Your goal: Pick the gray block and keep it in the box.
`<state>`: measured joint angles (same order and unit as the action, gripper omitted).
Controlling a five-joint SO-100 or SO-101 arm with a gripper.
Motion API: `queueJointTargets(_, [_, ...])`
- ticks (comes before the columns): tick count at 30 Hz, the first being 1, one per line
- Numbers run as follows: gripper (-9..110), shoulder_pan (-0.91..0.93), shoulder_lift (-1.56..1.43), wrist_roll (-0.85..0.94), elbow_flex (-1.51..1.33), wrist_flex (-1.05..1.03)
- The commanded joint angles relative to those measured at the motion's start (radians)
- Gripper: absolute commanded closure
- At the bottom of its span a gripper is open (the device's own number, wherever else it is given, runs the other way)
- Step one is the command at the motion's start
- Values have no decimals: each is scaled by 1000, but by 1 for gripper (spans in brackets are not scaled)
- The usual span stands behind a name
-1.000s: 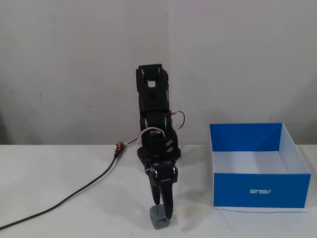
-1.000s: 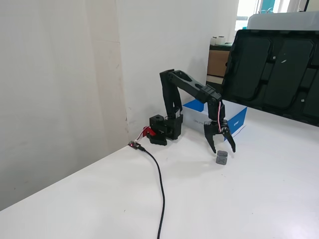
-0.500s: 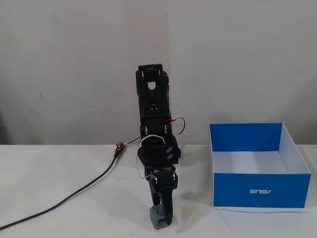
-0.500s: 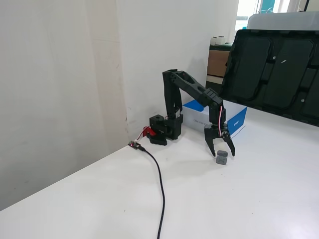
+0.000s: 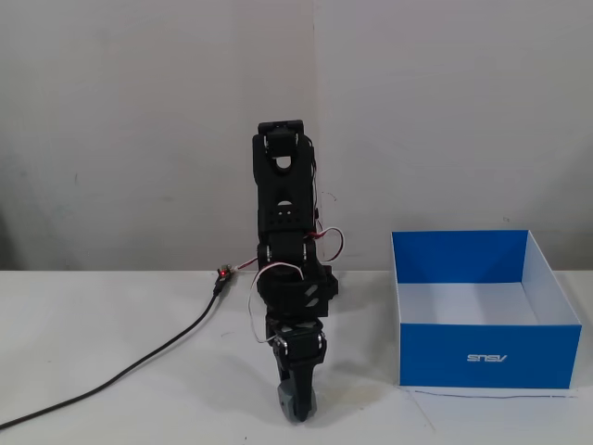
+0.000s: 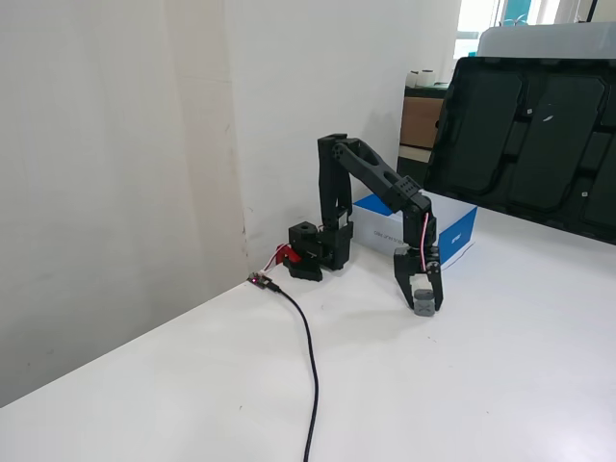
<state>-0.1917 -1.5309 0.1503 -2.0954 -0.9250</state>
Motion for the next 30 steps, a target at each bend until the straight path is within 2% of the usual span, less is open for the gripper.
queueJointTargets(1, [91,8,-15,11,71,9])
queueJointTargets(8, [92,-6,-48,11,133,-58])
queueJointTargets(18, [93,-98,-138,-12,434,-275])
queueJointTargets(30, [93,-341,-288,-135,558,-308])
